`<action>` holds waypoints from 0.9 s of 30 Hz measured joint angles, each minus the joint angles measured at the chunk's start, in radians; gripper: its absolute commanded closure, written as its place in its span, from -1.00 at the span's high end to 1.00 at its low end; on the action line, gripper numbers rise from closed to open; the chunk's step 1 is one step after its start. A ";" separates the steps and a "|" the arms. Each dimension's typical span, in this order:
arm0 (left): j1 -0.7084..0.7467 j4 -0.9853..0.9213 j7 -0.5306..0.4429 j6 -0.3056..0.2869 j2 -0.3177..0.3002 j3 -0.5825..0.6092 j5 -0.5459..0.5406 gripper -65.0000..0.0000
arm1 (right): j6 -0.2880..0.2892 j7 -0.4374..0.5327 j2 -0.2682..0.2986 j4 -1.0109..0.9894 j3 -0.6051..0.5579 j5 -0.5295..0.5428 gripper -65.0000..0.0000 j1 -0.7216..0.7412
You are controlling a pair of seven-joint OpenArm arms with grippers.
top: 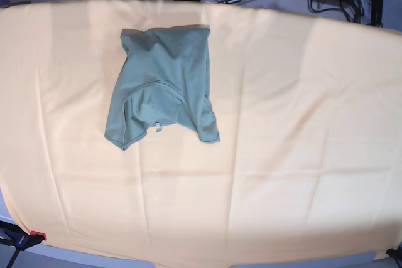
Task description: Fold the T-shirt properly
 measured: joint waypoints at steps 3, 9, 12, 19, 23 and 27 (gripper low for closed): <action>-0.110 -0.193 -0.196 0.002 0.035 0.043 0.130 -1.00 | 0.000 0.192 0.003 -0.125 -0.067 -0.169 -1.00 0.080; -0.288 -0.614 -0.614 0.005 0.084 0.083 0.437 -1.00 | -0.048 0.561 0.001 -0.363 -0.206 -0.458 -1.00 0.217; -0.370 -0.799 -0.927 0.080 0.112 0.084 0.553 -1.00 | -0.177 0.746 -0.003 -0.462 -0.281 -0.581 -1.00 0.275; -0.520 -1.027 -1.065 0.326 0.200 0.082 0.695 -1.00 | -0.443 0.904 -0.047 -0.602 -0.412 -0.708 -1.00 0.394; -0.538 -1.027 -1.045 0.462 0.302 0.080 0.786 -1.00 | -0.466 0.910 -0.094 -0.617 -0.505 -0.704 -1.00 0.422; -0.525 -1.028 -1.086 0.505 0.374 0.081 0.812 -1.00 | -0.548 0.909 -0.093 -0.617 -0.599 -0.689 -1.00 0.439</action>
